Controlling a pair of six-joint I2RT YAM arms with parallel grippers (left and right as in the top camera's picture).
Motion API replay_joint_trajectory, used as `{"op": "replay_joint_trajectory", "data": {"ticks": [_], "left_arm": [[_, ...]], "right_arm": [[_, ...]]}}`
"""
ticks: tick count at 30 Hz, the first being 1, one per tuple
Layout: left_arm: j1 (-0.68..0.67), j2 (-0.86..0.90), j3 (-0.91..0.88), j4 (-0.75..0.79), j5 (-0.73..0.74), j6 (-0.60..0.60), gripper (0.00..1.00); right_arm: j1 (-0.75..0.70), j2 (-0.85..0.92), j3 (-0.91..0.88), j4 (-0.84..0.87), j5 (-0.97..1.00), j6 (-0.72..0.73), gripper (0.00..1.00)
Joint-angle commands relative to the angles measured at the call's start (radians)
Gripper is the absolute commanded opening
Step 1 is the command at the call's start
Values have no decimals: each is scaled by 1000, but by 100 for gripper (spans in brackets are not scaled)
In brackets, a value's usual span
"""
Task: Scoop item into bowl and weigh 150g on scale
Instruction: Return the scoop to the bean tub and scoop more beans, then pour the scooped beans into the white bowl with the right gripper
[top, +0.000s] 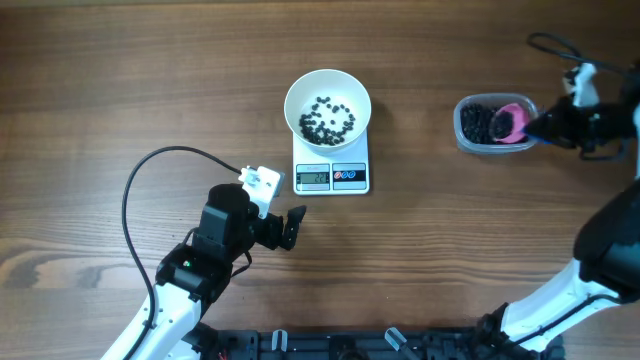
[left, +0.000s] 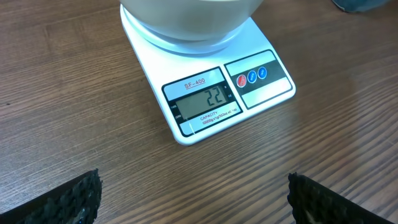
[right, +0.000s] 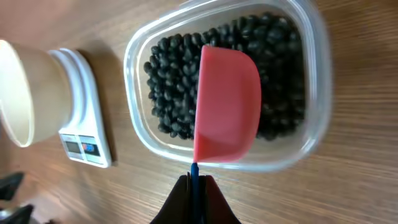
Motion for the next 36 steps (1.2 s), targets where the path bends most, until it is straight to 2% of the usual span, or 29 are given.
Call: {"op": "replay_joint_trajectory", "data": {"ticks": [1,3,7,14,16,23,27,30,36], "left_arm": [[4,-8,-3,-1,-9,-10,100],[4,-8,-3,-1,-9,-10,100],[4,-8,-3,-1,-9,-10,100],[4,-8,-3,-1,-9,-10,100],[4,-8,-3,-1,-9,-10,100],[4,-8,-3,-1,-9,-10,100],[4,-8,-3,-1,-9,-10,100],[4,-8,-3,-1,-9,-10,100],[4,-8,-3,-1,-9,-11,100]], "right_arm": [[-69,10,-8,-32,-173,-108,4],[-108,10,-8,-64,-275,-167,4],[-82,9,-7,-139,-370,-243,4],[161,8,13,-163,-504,-249,4],[241,7,35,-131,-508,-186,4],[494,2,41,183,-509,116,4],[608,-22,55,249,-331,198,4],[724,-29,79,253,-34,243,4],[932,-31,180,234,535,232,4]]}}
